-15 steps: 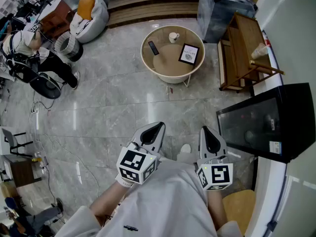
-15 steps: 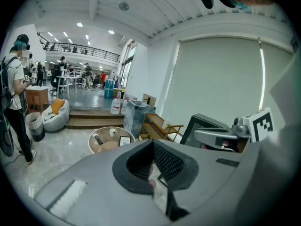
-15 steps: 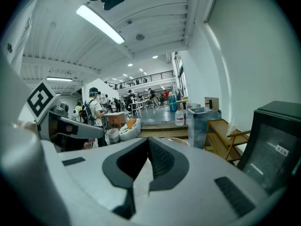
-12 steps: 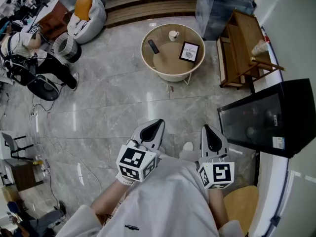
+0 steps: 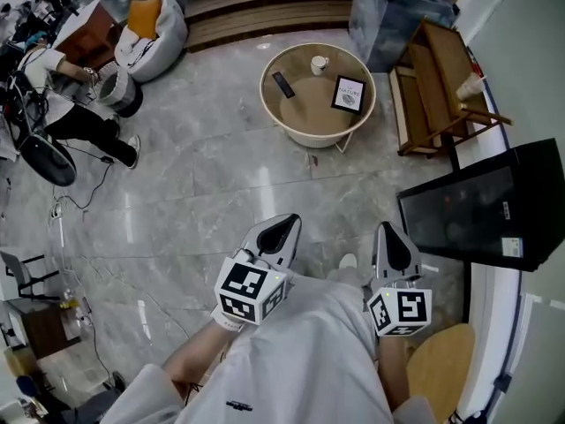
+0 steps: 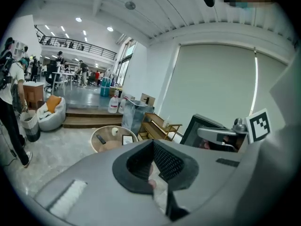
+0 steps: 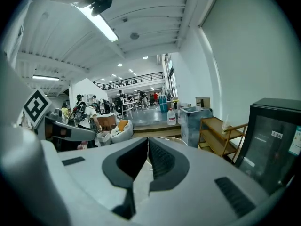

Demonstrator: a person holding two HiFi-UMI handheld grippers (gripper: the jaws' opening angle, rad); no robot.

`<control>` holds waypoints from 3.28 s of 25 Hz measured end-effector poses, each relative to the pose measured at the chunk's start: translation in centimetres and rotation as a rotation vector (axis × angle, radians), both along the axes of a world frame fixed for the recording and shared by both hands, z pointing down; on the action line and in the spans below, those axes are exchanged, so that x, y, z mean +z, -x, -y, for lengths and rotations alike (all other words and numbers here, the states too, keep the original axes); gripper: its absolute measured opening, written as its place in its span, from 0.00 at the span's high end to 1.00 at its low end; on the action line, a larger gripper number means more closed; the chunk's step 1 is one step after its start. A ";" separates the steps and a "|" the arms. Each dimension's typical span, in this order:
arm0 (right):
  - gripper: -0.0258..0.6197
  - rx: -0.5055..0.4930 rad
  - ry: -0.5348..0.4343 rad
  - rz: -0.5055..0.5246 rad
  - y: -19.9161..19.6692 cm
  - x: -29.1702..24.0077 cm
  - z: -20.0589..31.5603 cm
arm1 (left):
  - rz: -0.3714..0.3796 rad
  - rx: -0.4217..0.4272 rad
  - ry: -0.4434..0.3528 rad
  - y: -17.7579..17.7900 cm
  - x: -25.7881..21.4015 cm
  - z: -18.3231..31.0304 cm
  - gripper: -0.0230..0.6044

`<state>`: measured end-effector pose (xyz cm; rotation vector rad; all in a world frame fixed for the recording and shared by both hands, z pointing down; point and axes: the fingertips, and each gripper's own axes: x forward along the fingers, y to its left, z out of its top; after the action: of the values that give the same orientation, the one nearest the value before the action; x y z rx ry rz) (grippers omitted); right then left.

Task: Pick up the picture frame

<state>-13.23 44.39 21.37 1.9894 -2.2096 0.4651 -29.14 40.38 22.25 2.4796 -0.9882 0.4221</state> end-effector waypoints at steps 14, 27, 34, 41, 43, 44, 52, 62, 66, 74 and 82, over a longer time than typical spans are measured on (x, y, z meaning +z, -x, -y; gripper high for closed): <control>0.95 0.003 0.072 0.015 3.8 3.9 4.2 | 0.025 0.022 0.055 3.9 3.1 5.1 0.98; 0.95 -0.051 0.081 0.056 -9.1 5.5 22.6 | 0.078 -0.010 0.067 -8.8 4.2 22.3 0.98; 0.95 -0.125 0.085 0.071 -18.7 4.9 34.2 | 0.112 -0.055 0.090 -18.9 3.0 32.5 0.98; 0.95 -0.185 0.103 0.080 -23.6 7.3 41.0 | 0.142 -0.096 0.116 -24.4 4.7 37.0 0.98; 0.95 -0.210 0.111 0.074 -23.6 7.6 42.0 | 0.141 -0.105 0.123 -25.0 5.0 38.0 0.98; 0.95 -0.219 0.115 0.074 -23.6 7.8 42.5 | 0.142 -0.105 0.124 -25.3 5.0 38.5 0.98; 0.95 -0.221 0.166 0.082 -23.7 10.7 45.5 | 0.147 -0.105 0.123 -26.5 6.2 41.9 0.98; 0.95 -0.233 0.244 0.084 -24.1 16.3 50.2 | 0.214 -0.129 0.174 -26.6 12.5 46.2 0.98; 0.95 -0.226 0.290 0.123 -24.2 20.1 52.6 | 0.210 -0.143 0.229 -27.1 15.6 47.9 0.98; 0.95 -0.207 0.337 0.140 -23.6 29.6 55.7 | 0.348 -0.082 0.237 -27.2 25.1 49.9 0.98; 0.82 -0.179 0.469 0.129 -24.9 38.9 56.4 | 0.329 -0.067 0.307 -28.8 32.1 51.2 0.98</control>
<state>11.64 -11.97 60.25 1.5446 -2.0722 1.0013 -0.36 -10.82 54.35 2.1350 -1.0367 0.9089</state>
